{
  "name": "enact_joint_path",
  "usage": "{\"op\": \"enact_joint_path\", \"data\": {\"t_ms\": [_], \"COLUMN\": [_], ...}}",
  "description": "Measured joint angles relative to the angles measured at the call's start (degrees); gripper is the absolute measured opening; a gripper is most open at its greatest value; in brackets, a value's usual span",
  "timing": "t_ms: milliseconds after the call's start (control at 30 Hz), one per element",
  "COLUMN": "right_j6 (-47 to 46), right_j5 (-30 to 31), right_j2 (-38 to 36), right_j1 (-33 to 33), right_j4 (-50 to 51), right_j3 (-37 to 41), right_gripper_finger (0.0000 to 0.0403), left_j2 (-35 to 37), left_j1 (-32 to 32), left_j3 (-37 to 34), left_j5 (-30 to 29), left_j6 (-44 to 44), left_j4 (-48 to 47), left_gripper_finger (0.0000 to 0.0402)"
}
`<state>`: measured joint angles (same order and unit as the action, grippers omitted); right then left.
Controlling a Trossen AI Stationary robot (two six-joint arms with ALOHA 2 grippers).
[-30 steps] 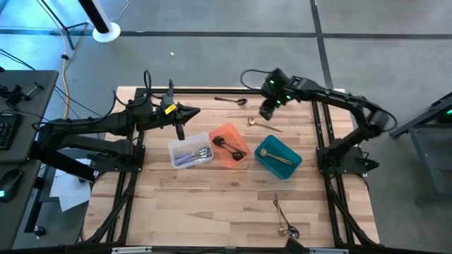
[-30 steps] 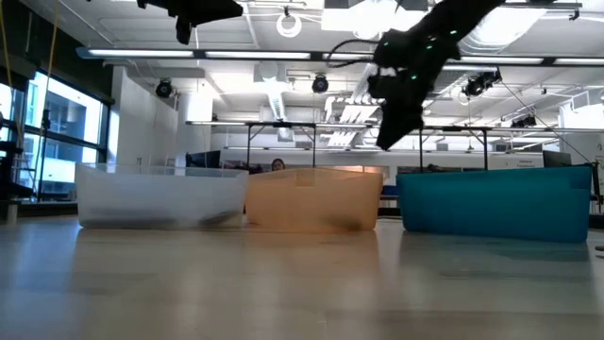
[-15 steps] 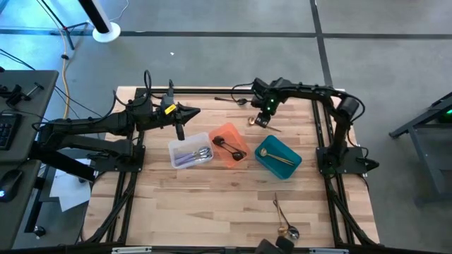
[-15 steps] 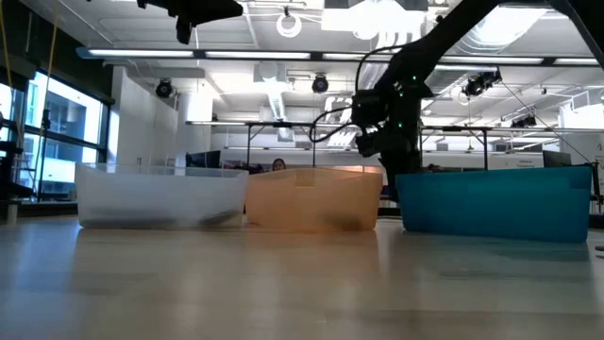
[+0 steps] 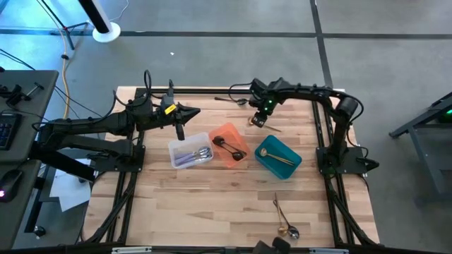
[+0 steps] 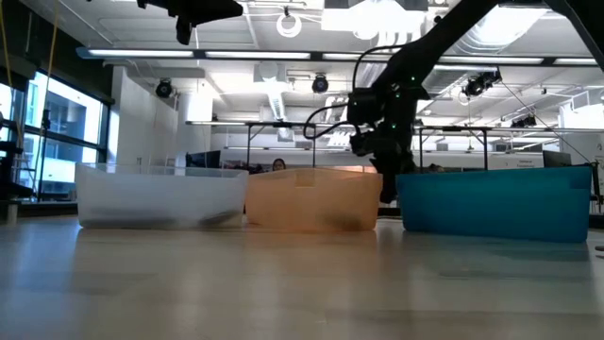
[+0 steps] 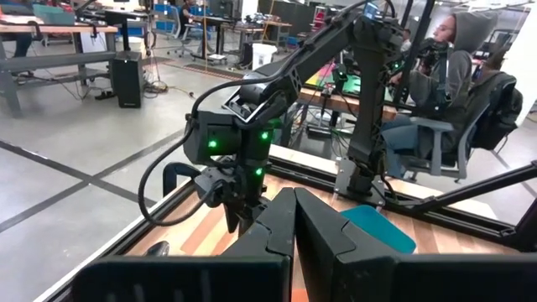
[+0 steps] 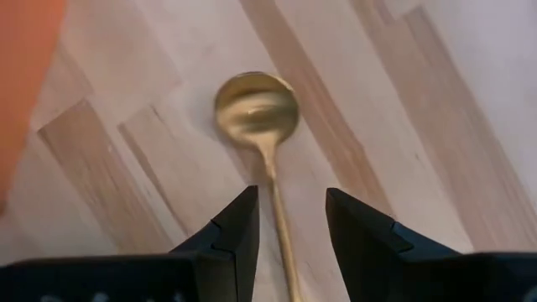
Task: Sort silverware by color (type)
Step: Put the gold spoon into the blue bin
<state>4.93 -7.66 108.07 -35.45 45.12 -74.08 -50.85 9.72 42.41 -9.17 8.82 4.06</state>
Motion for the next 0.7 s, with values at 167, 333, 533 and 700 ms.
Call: {"op": "enact_joint_path", "data": {"t_ms": [167,333,533,700], "right_j6": [0.1,0.1,0.5,1.6], "right_j5": [0.0,2.1,2.3,4.4], "right_j2": [0.0,0.7,3.0,3.7], "right_j1": [1.5,2.4,2.4,2.5], "right_j4": [0.0,0.2,0.9,0.4], "right_j3": [0.0,0.0,0.0,0.0], "right_gripper_finger": [0.0124,0.0124,0.0124,0.0124], "left_j2": [0.0,0.0,0.0,0.0], "left_j1": [0.0,0.0,0.0,0.0], "left_j3": [0.0,0.0,0.0,0.0], "left_j5": [0.0,0.0,0.0,0.0], "left_j6": [0.0,0.0,0.1,0.1], "left_j4": [0.0,0.0,0.0,0.0], "left_gripper_finger": [0.0,0.0,0.0,0.0]}}
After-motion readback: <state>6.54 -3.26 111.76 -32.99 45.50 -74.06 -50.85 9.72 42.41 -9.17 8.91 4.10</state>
